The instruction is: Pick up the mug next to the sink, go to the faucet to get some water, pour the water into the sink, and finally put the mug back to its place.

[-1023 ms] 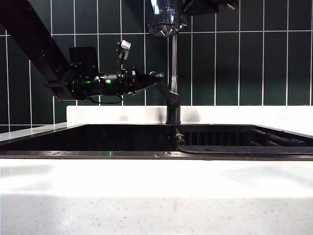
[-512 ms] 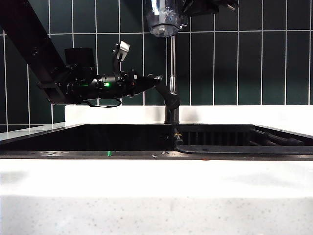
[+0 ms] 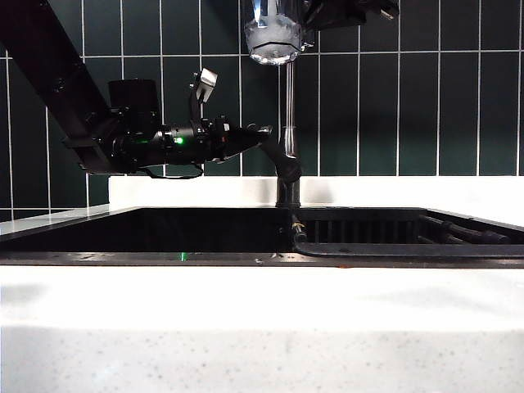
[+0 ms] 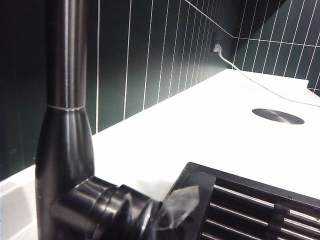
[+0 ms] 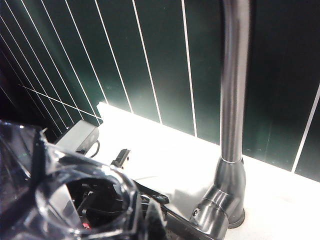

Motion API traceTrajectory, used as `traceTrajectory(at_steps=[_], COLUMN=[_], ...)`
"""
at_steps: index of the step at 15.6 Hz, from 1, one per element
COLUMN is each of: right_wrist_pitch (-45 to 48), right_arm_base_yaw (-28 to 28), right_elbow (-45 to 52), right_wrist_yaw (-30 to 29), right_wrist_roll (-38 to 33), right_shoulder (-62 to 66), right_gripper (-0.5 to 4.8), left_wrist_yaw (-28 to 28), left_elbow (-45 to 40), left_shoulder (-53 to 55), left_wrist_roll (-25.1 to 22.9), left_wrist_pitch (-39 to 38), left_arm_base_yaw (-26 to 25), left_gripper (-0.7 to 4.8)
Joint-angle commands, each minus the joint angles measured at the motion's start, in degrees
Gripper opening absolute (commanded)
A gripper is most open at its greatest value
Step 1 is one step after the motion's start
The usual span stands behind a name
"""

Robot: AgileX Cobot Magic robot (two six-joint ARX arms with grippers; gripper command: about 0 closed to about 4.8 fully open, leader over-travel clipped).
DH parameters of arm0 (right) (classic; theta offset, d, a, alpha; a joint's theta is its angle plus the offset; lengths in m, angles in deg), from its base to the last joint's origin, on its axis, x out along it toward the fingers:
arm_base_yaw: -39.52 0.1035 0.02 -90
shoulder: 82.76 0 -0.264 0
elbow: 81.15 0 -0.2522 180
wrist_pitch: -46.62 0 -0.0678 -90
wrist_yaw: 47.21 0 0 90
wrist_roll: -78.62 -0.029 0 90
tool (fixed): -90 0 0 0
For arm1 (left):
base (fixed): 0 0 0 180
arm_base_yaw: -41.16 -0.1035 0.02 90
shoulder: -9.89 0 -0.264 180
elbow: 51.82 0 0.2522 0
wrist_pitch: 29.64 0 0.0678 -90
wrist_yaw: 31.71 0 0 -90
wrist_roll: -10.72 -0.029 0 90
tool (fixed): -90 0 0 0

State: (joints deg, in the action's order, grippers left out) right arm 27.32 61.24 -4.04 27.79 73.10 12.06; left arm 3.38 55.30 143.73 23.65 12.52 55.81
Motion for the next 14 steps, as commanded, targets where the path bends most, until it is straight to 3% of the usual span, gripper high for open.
traceTrajectory(at_steps=[1,14], right_wrist_pitch=[1.49,1.99], right_arm_base_yaw=[0.17,0.26], right_elbow=[-0.39,-0.39], right_wrist_yaw=[-0.22,-0.22], right_wrist_roll=[-0.48,-0.5], right_shoulder=[-0.44,-0.44], right_gripper=[-0.03,-0.02], left_wrist_yaw=[-1.86,-1.68], left_elbow=[0.09,0.11], left_shoulder=[-0.68,-0.66], left_wrist_roll=[2.32,1.75], left_wrist_pitch=[0.04,-0.5], left_arm_base_yaw=[-0.15,-0.42], left_gripper=[-0.06,-0.06])
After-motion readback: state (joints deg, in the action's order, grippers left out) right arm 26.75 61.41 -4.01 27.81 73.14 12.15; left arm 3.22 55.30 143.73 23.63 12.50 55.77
